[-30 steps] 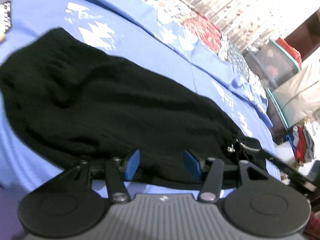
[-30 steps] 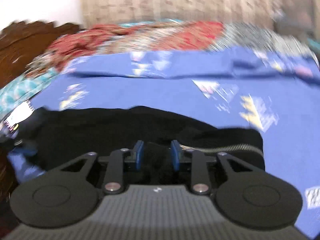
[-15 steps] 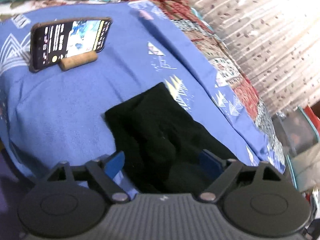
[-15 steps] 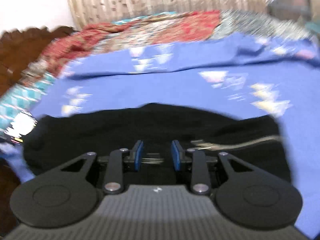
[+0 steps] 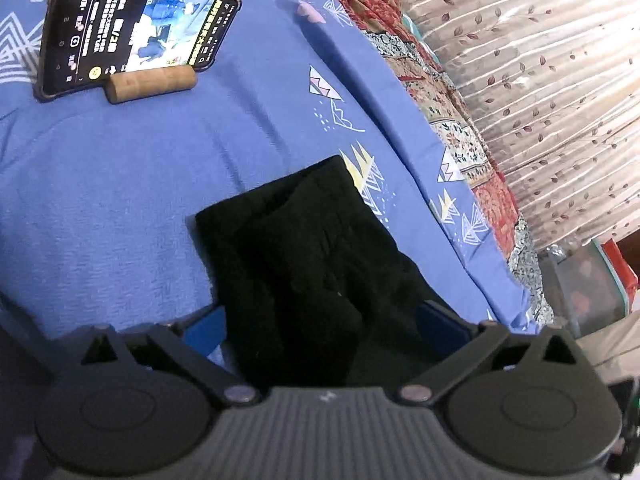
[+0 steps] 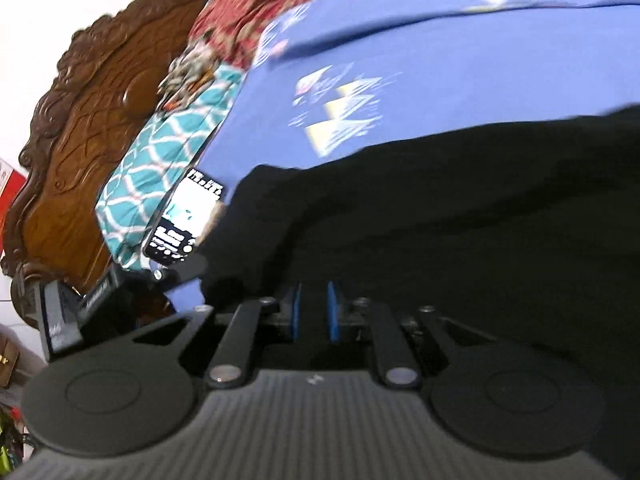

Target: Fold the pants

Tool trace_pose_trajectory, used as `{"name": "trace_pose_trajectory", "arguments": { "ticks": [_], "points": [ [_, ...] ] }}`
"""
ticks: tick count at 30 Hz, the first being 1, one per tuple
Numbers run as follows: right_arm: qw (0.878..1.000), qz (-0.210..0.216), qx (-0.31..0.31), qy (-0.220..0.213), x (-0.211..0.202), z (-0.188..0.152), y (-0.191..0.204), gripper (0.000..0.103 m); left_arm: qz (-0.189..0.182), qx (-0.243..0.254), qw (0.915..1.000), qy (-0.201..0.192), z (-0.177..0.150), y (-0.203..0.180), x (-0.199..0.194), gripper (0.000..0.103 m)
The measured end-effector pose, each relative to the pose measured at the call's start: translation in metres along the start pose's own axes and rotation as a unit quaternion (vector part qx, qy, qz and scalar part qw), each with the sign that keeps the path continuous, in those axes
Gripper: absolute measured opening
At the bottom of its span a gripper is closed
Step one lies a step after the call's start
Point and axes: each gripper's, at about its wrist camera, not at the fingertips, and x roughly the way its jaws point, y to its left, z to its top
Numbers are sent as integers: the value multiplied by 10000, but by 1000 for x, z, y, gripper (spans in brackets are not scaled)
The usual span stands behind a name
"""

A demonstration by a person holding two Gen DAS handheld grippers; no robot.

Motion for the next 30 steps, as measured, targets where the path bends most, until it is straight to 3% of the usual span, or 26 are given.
{"name": "trace_pose_trajectory", "arguments": {
  "ticks": [3,6,9,12,16,18,24,30],
  "points": [
    [9994,93,153,285,29,-7,10,16,-18,82,10000,6,0,-1,2,102],
    [9932,254,527,1006,58,-32,6,15,-10,158,9999,47,-1,-2,6,98],
    [9953,304,385,835,51,-42,13,15,28,236,9997,71,-2,0,11,90],
    [9934,361,630,886,50,-39,7,11,243,409,9988,79,-5,-4,17,76],
    [9915,443,946,771,56,-44,1,11,616,671,9958,58,-9,-7,19,39],
    [9917,459,950,735,54,-46,2,10,612,648,9960,75,-9,-4,18,30],
    [9934,427,869,620,38,-56,-3,10,507,540,9972,21,-12,3,17,28],
    [9938,408,846,595,36,-58,-4,10,343,374,9987,68,-10,8,17,36]
  ]
}}
